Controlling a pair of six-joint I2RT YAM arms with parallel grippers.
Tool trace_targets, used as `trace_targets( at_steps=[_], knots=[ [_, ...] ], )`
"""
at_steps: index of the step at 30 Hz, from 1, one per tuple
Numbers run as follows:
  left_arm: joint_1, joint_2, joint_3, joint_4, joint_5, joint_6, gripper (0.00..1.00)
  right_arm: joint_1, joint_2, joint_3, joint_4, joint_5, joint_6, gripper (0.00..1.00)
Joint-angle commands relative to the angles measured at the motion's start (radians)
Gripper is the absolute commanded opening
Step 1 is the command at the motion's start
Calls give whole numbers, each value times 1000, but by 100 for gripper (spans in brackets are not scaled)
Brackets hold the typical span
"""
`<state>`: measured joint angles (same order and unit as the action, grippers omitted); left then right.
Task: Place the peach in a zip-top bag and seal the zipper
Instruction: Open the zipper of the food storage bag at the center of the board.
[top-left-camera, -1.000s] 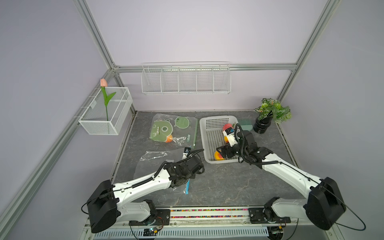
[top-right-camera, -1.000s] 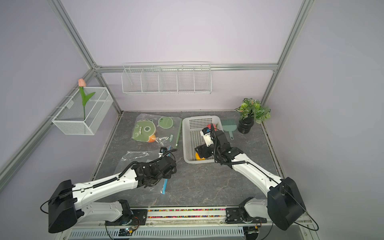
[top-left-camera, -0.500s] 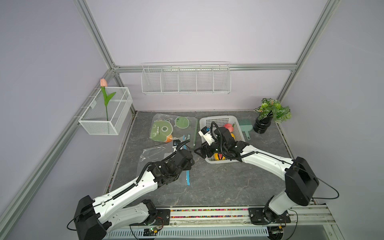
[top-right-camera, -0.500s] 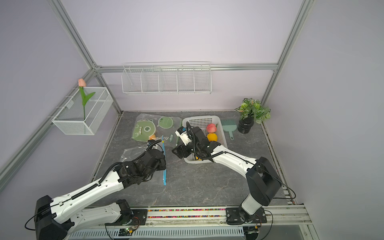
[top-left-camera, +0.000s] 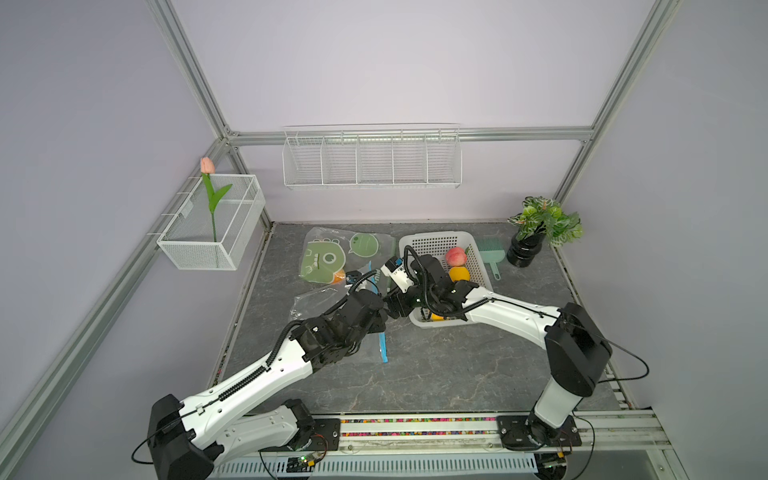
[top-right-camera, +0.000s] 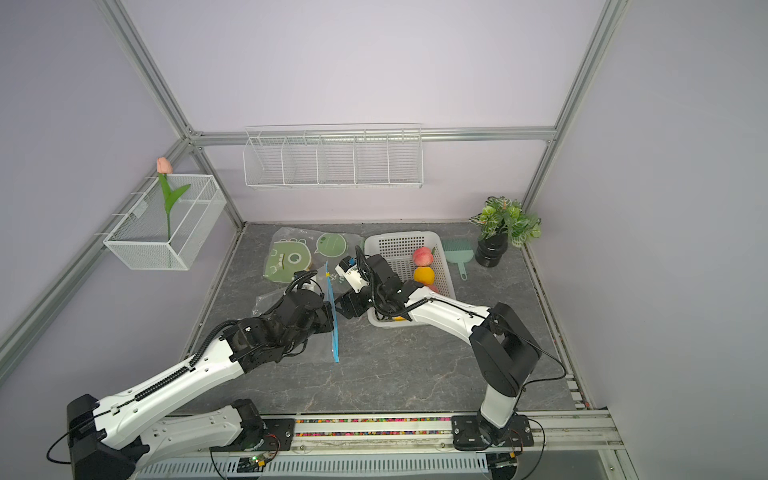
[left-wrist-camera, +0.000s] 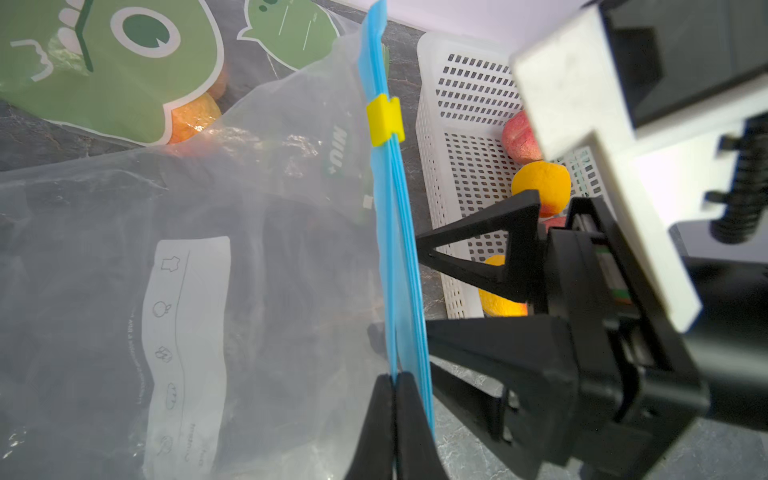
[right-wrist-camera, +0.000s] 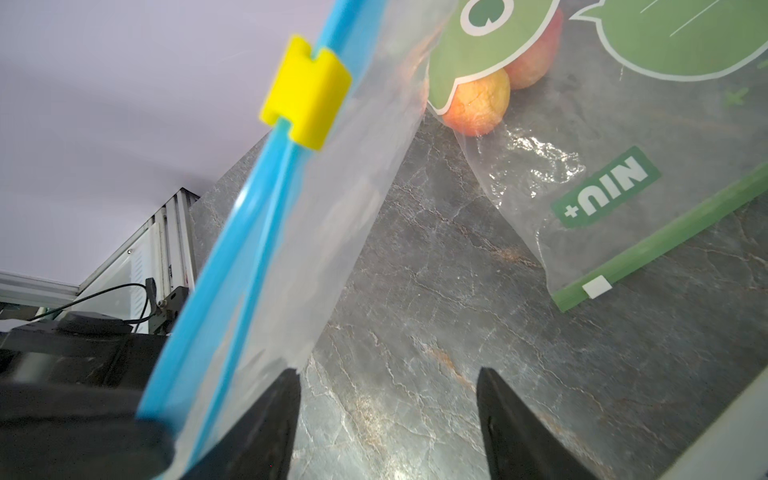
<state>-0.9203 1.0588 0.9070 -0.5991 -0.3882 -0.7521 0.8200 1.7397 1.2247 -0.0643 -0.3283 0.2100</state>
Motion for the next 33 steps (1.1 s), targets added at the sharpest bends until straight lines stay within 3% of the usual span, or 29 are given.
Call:
trace_targets(
  at_steps=[1,7,14,21,33],
  knots=[
    [6,2,32,-31,-36,-23,0,6,-7,12,-34,61,20,70],
    [7,31,44,-97,-124,-74,0,5,-62,-12,-28,87,20,70],
    [10,80,71,-107,-169,-100,0,5,-92,-33,0,-21,22,68],
    [10,74,73,-49,-128,-91,0,5,-61,-47,51,-96,72,67],
    [22,38,69,-21,-82,-85,0,6,-15,-29,25,-61,78,65]
  ],
)
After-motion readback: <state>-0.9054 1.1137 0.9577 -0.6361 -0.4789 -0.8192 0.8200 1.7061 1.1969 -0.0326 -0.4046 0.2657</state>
